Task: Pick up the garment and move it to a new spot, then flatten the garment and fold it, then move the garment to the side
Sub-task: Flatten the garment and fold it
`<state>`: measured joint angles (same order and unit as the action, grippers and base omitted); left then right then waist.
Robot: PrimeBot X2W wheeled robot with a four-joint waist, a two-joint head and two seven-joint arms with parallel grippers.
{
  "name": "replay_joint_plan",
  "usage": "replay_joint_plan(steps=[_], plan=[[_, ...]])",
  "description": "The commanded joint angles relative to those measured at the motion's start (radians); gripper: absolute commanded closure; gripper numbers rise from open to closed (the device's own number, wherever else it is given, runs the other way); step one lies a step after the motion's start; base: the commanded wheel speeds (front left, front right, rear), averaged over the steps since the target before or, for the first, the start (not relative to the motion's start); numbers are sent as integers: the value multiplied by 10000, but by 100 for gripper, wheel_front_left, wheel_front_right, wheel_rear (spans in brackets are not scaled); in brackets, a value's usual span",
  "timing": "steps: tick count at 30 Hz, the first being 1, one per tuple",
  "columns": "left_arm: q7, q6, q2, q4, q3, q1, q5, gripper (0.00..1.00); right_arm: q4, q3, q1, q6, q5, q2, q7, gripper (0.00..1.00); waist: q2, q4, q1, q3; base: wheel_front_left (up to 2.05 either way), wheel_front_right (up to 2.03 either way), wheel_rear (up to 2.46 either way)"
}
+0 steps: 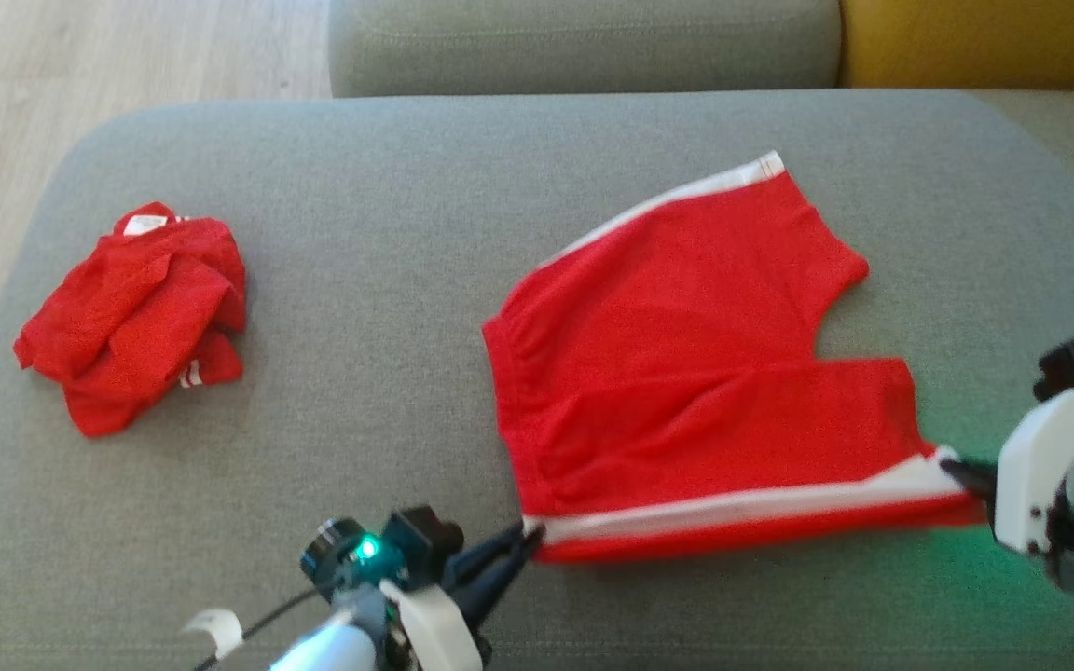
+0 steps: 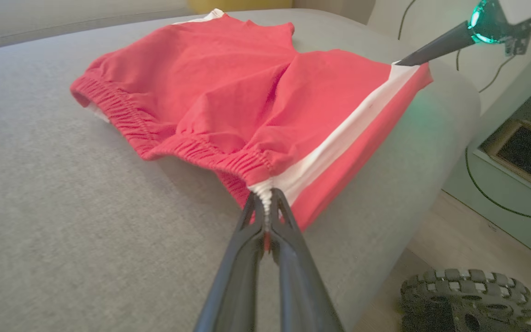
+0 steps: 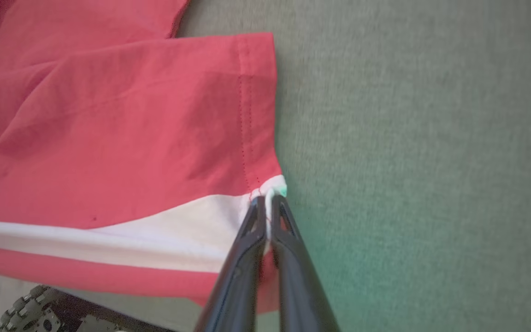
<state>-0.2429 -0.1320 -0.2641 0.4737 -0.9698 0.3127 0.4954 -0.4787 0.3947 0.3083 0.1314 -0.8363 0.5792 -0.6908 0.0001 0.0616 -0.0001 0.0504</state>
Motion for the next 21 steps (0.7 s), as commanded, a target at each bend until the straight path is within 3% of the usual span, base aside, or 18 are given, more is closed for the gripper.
replay_joint_plan(steps=[1,8,21], plan=[[87,14,-384,-475,130,169,135,100,551,-102,-202,-7,-140,576,-301,100,-1,7,1,-104,0,0,0],[276,64,-681,-1258,-64,44,293,100,1537,-816,-622,-7,-130,784,-565,100,-1,-11,1,-46,0,0,0],[42,516,-731,-2448,784,1124,263,100,2419,-2234,1199,-7,942,-66,-915,100,-1,373,1,734,0,0,0]])
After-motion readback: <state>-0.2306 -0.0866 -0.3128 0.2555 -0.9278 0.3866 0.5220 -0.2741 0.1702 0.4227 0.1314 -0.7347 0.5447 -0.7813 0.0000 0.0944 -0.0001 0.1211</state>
